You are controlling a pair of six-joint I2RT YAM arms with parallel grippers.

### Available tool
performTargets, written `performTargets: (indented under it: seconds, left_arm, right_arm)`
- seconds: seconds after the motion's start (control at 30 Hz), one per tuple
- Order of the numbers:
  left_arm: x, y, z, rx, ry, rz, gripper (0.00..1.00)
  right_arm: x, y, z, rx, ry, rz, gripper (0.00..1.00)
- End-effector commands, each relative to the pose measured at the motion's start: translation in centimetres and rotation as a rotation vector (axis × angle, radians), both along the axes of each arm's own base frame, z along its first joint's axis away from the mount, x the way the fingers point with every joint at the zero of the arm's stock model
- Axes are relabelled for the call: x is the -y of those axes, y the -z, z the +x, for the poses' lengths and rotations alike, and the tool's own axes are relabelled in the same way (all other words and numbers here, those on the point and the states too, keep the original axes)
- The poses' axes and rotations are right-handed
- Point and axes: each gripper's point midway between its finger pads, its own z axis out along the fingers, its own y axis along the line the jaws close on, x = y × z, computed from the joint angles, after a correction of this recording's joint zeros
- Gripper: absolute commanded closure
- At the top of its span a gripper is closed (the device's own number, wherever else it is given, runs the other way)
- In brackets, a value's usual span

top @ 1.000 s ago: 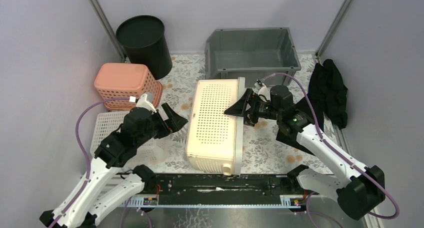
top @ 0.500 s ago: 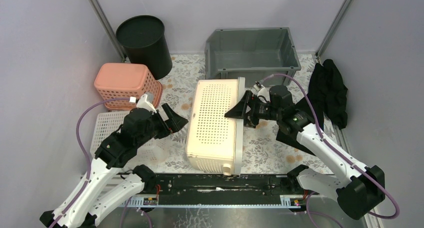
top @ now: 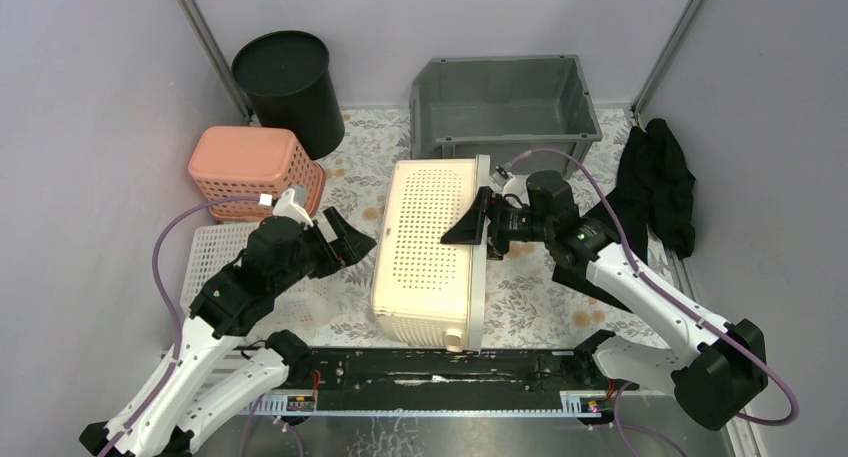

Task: Turn the large container upside down
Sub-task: Turn the container upside down at the center of the board.

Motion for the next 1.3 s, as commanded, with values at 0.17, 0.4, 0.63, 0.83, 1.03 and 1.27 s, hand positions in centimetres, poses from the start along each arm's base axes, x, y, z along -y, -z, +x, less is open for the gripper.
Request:
performTargets:
  seconds: [0.17, 0.4, 0.63, 0.83, 1.03, 1.27]
  left_arm:
    - [0.3, -0.6, 0.4, 0.031, 0.000, -0.033, 0.00]
    - [0.4, -0.8, 0.4, 0.034, 0.001, -0.037, 0.00]
    - [0.4, -0.8, 0.5, 0.033, 0.000, -0.034, 0.00]
    - [0.5, -0.7, 0.6, 0.031, 0.004, -0.032, 0.00]
    - [0.5, -0.9, 0.6, 0.035, 0.004, -0.035, 0.00]
    - [0.5, -1.5, 0.5, 0.045, 0.006, -0.041, 0.00]
  right_arm:
    - [-0.8, -2.4, -0.6, 0.062, -0.054, 0.036, 0.27]
    - [-0.7, -2.4, -0.8, 0.062, -0.062, 0.038, 0.43]
    - [-0.8, -2.5, -0.8, 0.062, -0.066, 0.044, 0.58]
    - [-1.0, -2.5, -0.8, 0.058, -0.074, 0.050, 0.72]
    - [-1.6, -3.1, -0.9, 0.057, -0.098, 0.093, 0.93]
    - [-2.5, -5.2, -1.0, 0.056, -0.119, 0.183, 1.00]
